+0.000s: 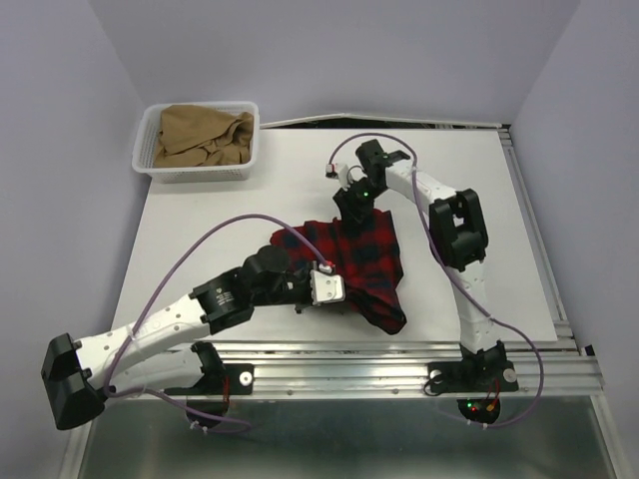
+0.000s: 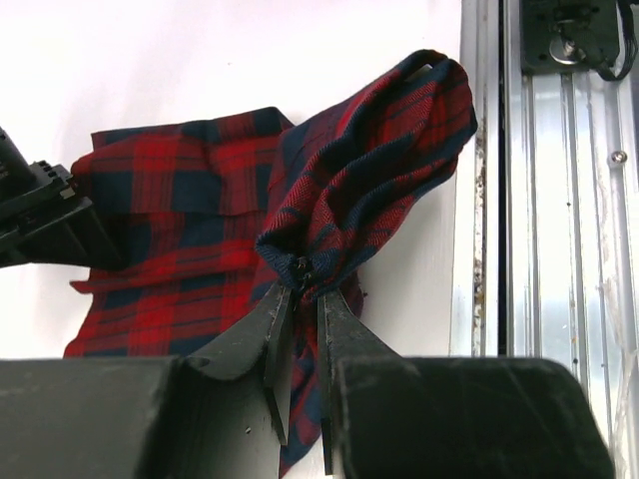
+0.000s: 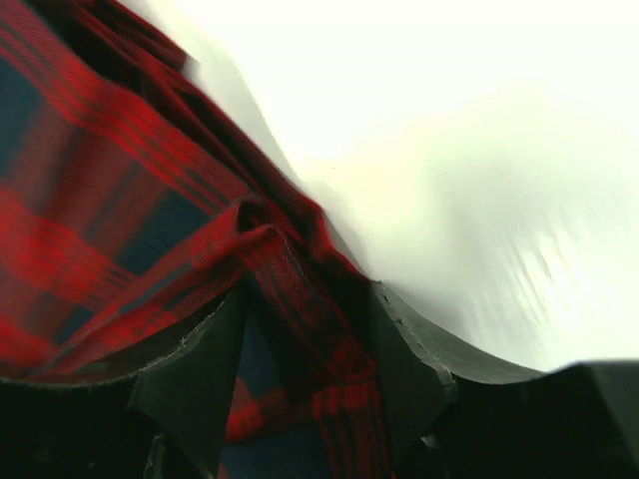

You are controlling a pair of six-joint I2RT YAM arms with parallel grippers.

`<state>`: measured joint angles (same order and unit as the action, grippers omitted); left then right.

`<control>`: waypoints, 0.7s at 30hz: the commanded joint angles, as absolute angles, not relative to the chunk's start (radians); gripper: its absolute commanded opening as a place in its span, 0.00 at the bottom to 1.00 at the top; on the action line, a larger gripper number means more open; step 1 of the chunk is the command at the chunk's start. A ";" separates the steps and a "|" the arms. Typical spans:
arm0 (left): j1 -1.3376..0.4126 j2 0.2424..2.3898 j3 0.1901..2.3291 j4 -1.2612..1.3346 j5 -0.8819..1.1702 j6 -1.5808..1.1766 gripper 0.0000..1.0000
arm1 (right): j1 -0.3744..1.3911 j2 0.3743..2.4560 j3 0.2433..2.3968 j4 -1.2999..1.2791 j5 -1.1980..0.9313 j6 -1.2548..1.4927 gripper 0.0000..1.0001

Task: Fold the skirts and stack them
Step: Fold the skirt

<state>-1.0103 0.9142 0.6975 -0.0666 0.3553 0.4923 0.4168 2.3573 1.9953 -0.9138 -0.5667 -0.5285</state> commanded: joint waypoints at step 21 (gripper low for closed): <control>-0.477 1.210 0.946 0.060 0.543 -0.041 0.00 | 0.459 2.215 1.600 -0.864 -0.477 -0.627 0.39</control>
<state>-0.5175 1.1648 0.8635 -0.0528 0.4778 0.0937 0.4465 2.1674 1.6470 -0.7574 -0.5220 -0.6144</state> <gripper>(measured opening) 0.205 0.391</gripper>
